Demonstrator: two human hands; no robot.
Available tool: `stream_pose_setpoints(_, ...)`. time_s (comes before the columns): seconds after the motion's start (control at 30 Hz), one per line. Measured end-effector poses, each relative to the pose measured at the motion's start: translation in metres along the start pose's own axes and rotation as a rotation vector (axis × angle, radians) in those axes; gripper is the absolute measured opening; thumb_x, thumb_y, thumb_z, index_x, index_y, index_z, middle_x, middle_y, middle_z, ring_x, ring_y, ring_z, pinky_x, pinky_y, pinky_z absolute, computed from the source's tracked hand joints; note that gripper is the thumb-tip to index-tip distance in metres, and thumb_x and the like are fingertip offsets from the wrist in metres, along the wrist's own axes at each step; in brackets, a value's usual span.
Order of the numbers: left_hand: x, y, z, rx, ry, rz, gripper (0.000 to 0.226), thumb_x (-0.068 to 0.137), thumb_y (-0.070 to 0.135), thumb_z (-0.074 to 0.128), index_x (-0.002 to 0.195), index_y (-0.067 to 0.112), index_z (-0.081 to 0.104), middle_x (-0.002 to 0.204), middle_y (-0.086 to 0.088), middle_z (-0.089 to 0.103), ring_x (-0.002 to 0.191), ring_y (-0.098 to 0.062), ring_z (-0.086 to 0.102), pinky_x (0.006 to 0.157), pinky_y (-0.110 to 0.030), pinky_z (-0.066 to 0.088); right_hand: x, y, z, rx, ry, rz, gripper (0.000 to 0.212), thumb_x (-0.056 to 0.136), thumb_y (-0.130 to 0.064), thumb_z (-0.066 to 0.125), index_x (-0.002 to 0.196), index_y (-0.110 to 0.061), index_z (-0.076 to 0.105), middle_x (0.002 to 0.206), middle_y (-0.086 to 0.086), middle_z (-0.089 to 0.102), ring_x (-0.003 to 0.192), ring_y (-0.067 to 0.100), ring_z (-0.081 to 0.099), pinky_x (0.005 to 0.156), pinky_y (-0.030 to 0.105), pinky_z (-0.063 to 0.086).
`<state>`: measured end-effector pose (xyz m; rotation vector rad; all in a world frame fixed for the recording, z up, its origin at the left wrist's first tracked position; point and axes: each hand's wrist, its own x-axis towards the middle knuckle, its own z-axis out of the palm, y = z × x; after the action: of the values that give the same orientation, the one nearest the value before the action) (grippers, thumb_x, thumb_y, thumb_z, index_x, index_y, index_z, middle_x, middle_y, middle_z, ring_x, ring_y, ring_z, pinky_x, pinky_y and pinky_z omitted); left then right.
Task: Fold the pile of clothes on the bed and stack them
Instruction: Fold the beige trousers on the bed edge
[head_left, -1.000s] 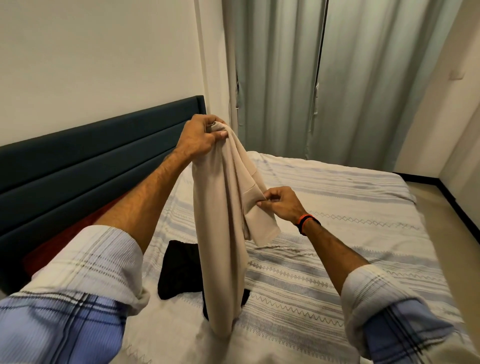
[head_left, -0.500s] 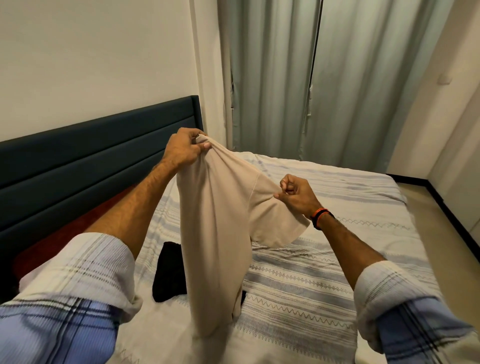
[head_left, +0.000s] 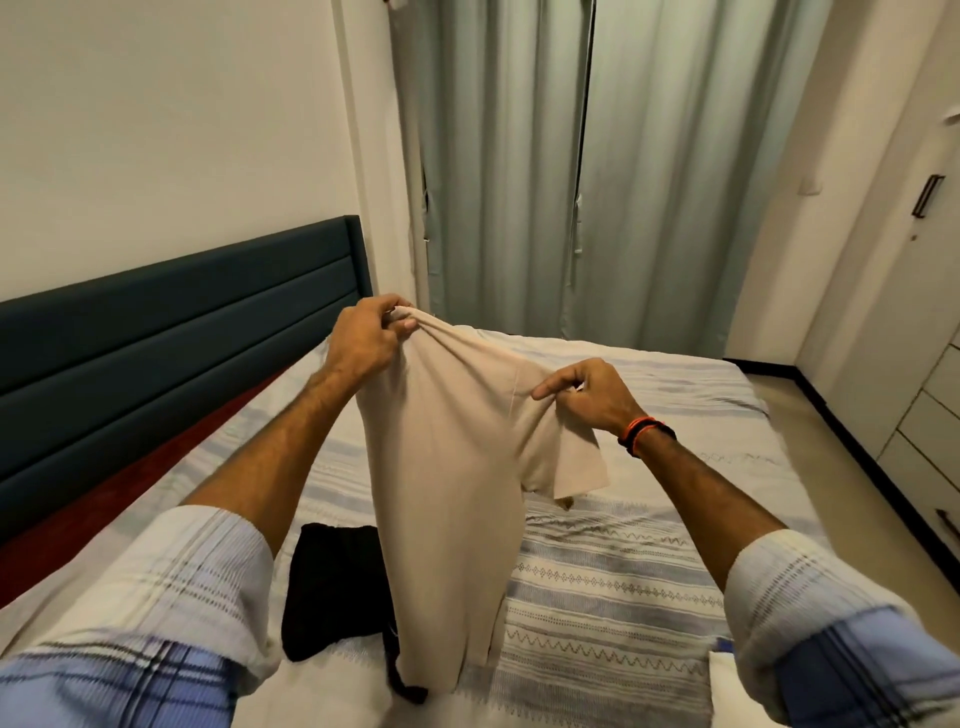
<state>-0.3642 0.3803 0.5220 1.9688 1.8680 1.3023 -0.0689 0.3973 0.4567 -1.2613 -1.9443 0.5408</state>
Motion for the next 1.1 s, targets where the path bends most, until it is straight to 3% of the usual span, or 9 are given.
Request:
stream_pose_setpoints(0.2, 0.012, -0.006, 0.001, 0.046, -0.025, 0.151, 0.029, 0.090, 0.038, 0.066, 0.113, 0.022, 0.071, 0.105, -0.002, 0.073, 0.095, -0.020, 0.064, 0.092, -0.038, 0.051, -0.002, 0.009, -0.013, -0.132, 0.018, -0.006, 0.044, 0.081, 0.010, 0.052, 0.096, -0.020, 0.081, 0.104, -0.004, 0.075, 0.099, 0.017, 0.066, 0.094, 0.026, 0.052)
stream_pose_setpoints(0.43, 0.025, 0.013, 0.010, 0.070, -0.020, 0.341, 0.028, 0.091, 0.044, 0.062, 0.109, 0.024, 0.073, 0.099, -0.002, 0.074, 0.091, -0.022, 0.066, 0.085, -0.035, 0.051, -0.017, 0.002, -0.038, -0.139, 0.091, 0.059, 0.052, 0.077, 0.015, 0.047, 0.095, -0.021, 0.081, 0.100, -0.008, 0.076, 0.101, 0.008, 0.067, 0.098, 0.019, 0.048)
stream_pose_setpoints(0.6, 0.023, 0.034, 0.020, 0.036, -0.032, 0.378, 0.022, 0.091, 0.043, 0.063, 0.106, 0.028, 0.073, 0.098, 0.003, 0.075, 0.089, -0.019, 0.066, 0.078, -0.032, 0.053, -0.032, -0.007, -0.053, -0.132, 0.233, 0.190, 0.052, 0.069, 0.011, 0.047, 0.088, -0.021, 0.081, 0.093, -0.007, 0.077, 0.097, 0.009, 0.067, 0.086, 0.007, 0.045)
stream_pose_setpoints(0.73, 0.014, 0.049, 0.025, 0.007, -0.067, 0.376, 0.019, 0.090, 0.037, 0.067, 0.104, 0.025, 0.073, 0.097, 0.001, 0.074, 0.088, -0.020, 0.066, 0.079, -0.031, 0.052, -0.047, -0.012, -0.066, -0.148, 0.261, 0.240, 0.046, 0.073, 0.009, 0.050, 0.090, -0.019, 0.081, 0.097, -0.002, 0.077, 0.099, 0.017, 0.065, 0.094, 0.022, 0.049)
stream_pose_setpoints(1.1, -0.032, 0.103, 0.033, -0.046, -0.084, 0.392, 0.021, 0.091, 0.036, 0.067, 0.104, 0.020, 0.072, 0.097, -0.004, 0.074, 0.087, -0.022, 0.065, 0.082, -0.036, 0.054, -0.118, -0.019, -0.110, -0.122, 0.315, 0.279, 0.044, 0.075, 0.006, 0.047, 0.084, -0.019, 0.082, 0.090, -0.005, 0.077, 0.098, 0.014, 0.063, 0.091, 0.021, 0.048)
